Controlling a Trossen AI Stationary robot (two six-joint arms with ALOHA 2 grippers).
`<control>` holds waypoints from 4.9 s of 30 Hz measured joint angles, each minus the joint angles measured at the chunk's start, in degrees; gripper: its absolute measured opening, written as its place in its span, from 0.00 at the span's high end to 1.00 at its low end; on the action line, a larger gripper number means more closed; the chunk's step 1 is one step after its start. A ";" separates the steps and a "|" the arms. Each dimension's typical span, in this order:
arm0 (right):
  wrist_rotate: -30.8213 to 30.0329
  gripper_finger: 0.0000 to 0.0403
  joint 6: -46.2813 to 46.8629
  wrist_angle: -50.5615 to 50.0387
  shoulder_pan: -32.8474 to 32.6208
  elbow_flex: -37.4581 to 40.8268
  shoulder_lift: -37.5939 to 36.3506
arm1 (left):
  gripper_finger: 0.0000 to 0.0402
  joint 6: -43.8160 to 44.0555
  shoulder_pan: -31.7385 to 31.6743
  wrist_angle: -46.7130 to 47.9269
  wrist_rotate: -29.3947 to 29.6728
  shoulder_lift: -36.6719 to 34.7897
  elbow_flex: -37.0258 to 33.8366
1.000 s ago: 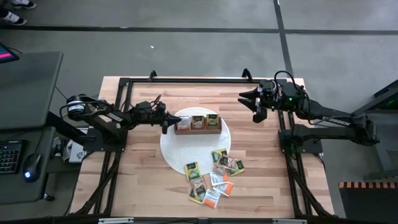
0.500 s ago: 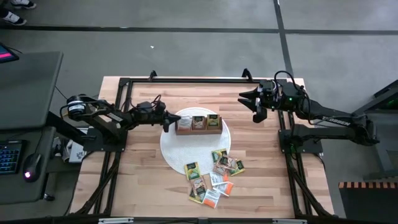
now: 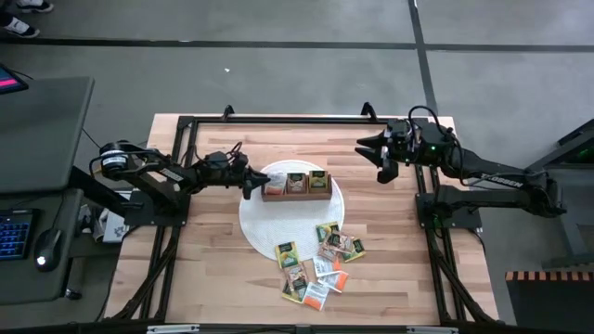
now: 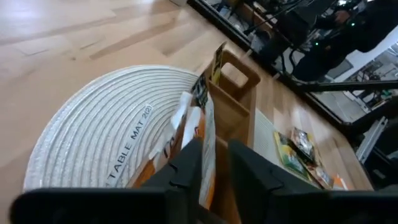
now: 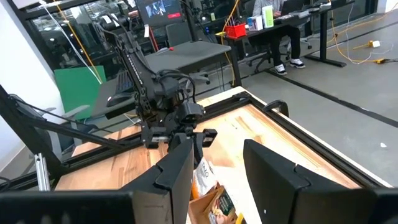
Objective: Pick & Place Tea
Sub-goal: Put the orange tea bag into the left section of the wooden organizer, then put the brown tea bag into the middle section of the wooden organizer
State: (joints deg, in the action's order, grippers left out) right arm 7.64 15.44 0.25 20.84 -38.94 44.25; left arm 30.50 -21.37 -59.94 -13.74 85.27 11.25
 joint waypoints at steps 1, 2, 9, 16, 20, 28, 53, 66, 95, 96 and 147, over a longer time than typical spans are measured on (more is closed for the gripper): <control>0.00 0.66 0.00 -0.22 0.01 0.00 0.00 | 0.76 0.00 0.00 -0.51 0.61 0.00 0.00; 0.00 0.66 0.00 -0.43 0.01 0.00 0.00 | 0.74 0.00 0.00 -1.07 0.97 -0.08 0.00; 0.23 0.66 0.13 -0.67 0.01 0.00 0.00 | 0.57 -0.07 -0.02 -3.77 4.76 -2.73 0.00; 2.39 0.66 0.24 -2.30 0.00 0.00 0.44 | 0.52 2.61 -0.04 -3.80 3.69 -8.96 0.00; 3.63 0.66 0.75 -3.61 -0.43 0.02 1.86 | 0.54 3.37 -0.04 -2.94 0.51 -14.26 0.00; 3.89 0.66 -0.43 -10.64 -5.02 0.02 3.76 | 0.61 4.35 -0.02 5.53 -2.53 -23.71 0.00; -1.07 0.66 7.85 -21.12 -25.21 0.02 17.40 | 0.64 5.01 5.70 21.90 -6.73 -28.22 4.89; -1.13 0.66 13.17 -16.96 -32.39 0.02 28.83 | 0.64 5.33 14.27 30.59 -3.70 -28.22 5.79; -4.22 0.66 17.18 -15.01 -35.22 0.02 38.25 | 0.64 5.79 19.17 34.47 2.22 -26.86 7.62; -4.22 0.66 17.18 -15.03 -35.23 0.02 38.25 | 0.64 5.78 19.17 34.58 2.40 -26.86 7.61; -3.63 0.66 22.06 -12.80 -35.23 -0.11 47.08 | 0.64 5.77 19.17 42.18 2.65 -26.88 7.61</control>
State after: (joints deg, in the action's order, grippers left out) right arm 4.01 37.50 -12.56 -14.39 -39.05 91.33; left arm 36.27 -2.20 -17.76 -11.09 58.39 18.85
